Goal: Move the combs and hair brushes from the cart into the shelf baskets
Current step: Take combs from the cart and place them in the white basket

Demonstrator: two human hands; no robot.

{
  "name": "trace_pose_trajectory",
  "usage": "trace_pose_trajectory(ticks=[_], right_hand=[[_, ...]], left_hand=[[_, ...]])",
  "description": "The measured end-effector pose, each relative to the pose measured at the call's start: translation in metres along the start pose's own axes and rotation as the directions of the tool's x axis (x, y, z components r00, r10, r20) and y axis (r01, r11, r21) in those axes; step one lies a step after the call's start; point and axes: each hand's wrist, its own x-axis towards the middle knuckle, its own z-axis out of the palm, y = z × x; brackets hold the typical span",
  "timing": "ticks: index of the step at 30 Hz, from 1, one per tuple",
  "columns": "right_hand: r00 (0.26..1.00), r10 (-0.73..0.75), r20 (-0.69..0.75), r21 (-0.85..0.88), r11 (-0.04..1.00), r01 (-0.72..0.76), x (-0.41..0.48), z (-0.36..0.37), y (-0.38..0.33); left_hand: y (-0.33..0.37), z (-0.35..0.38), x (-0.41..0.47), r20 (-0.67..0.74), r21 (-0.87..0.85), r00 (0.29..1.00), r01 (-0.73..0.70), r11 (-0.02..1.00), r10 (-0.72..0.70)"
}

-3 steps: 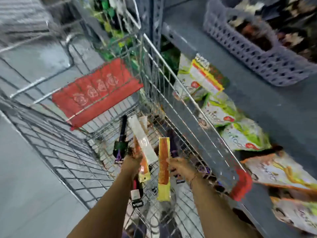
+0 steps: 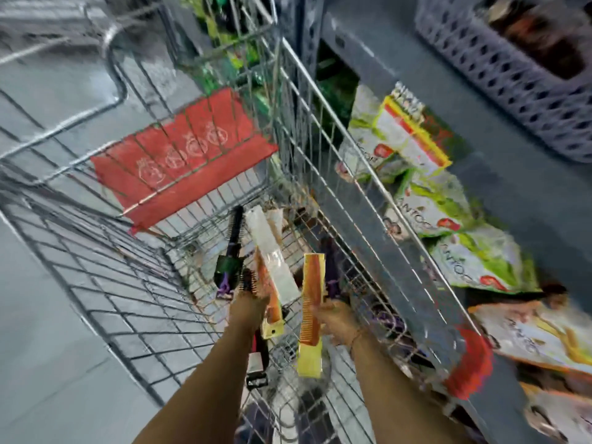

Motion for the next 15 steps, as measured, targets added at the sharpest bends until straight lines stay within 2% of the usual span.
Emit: trace_pose_trajectory(ticks=[3, 5, 7, 11, 15], right_hand=[[0.991, -0.036, -0.129, -0.213, 0.977, 0.007, 0.024, 0.014, 0.017], [0.98, -0.023, -0.199, -0.337, 0.94, -0.046, 0.03, 0.02, 0.02], [0.961, -0.041, -0.273, -0.396, 0.916, -0.073, 0.029, 0.025, 0.021], [0.914, -0.133, -0.382, -0.491, 0.867, -0.079, 0.032, 0.038, 0.027], [0.911, -0.132, -0.391, -0.497, 0.863, -0.088, 0.034, 0.042, 0.025]], left_hand=[[0.013, 0.013, 0.006, -0.08, 0.171, 0.993, -0.068, 0.983, 0.083], [0.018, 0.022, 0.013, -0.091, 0.156, 0.989, -0.106, 0.982, 0.121], [0.018, 0.031, 0.024, -0.12, 0.195, 0.978, -0.148, 0.97, 0.173], [0.017, 0.045, 0.031, -0.144, 0.48, 0.947, -0.185, 0.857, 0.286], [0.011, 0.054, 0.036, -0.117, 0.548, 0.947, -0.189, 0.815, 0.298]])
